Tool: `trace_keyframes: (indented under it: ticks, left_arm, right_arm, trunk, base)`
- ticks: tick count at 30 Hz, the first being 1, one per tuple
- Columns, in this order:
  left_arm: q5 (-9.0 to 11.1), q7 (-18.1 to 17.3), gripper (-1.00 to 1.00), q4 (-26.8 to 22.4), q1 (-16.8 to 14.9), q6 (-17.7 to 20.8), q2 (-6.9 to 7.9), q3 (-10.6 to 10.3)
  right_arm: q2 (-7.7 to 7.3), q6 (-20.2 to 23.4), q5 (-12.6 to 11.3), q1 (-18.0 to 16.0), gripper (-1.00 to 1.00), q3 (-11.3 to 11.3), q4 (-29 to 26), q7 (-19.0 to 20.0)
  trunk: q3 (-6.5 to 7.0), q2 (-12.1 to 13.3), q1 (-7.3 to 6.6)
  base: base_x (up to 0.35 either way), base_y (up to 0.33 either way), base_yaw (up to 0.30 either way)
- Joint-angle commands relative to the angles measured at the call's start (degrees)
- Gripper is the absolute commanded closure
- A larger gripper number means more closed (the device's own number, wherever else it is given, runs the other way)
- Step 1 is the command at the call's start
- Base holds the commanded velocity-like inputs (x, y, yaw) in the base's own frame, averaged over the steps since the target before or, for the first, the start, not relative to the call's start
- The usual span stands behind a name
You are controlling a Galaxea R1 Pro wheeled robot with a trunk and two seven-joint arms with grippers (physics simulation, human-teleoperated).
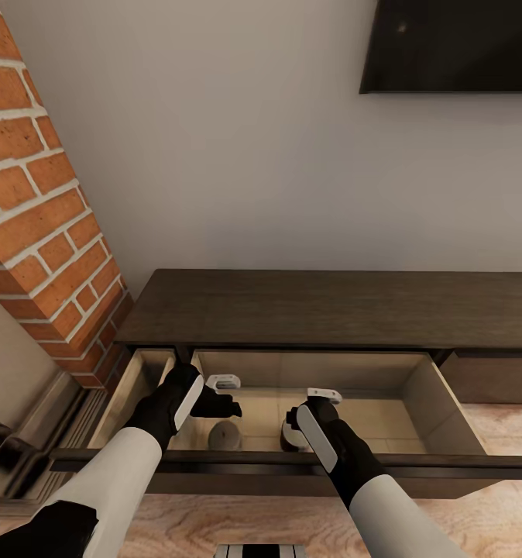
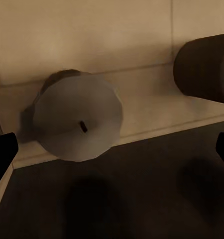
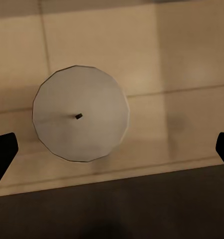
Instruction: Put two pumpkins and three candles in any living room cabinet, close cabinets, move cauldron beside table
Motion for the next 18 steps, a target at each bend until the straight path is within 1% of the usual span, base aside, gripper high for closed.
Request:
trace_keyframes:
  ticks: [1,11,18]
  left_arm:
    - [0.36,0.13,-1.0,-0.05,-0.02,0.22,0.03,-0.12]
    - [0.42,0.09,-1.0,-0.05,-0.02,0.22,-0.04,-0.12]
    - [0.54,0.14,-1.0,-0.05,-0.02,0.35,-0.08,-0.11]
  right_arm:
    - [-0.03,0.07,-0.59,-0.04,-1.0,0.17,-0.06,-0.59]
    - [-0.03,0.07,-0.59,-0.04,-1.0,0.17,-0.06,-0.59]
    - [-0.03,0.07,-0.59,-0.04,-1.0,0.17,-0.06,-0.59]
  trunk:
    - [-0.05,-0.02,-0.01]
    - [-0.05,-0.02,-0.01]
    - [1.5,0.07,-0.19]
  base:
    - [0.0,0.0,0.0]
    - [0.0,0.0,0.0]
    - [0.0,0.0,0.0]
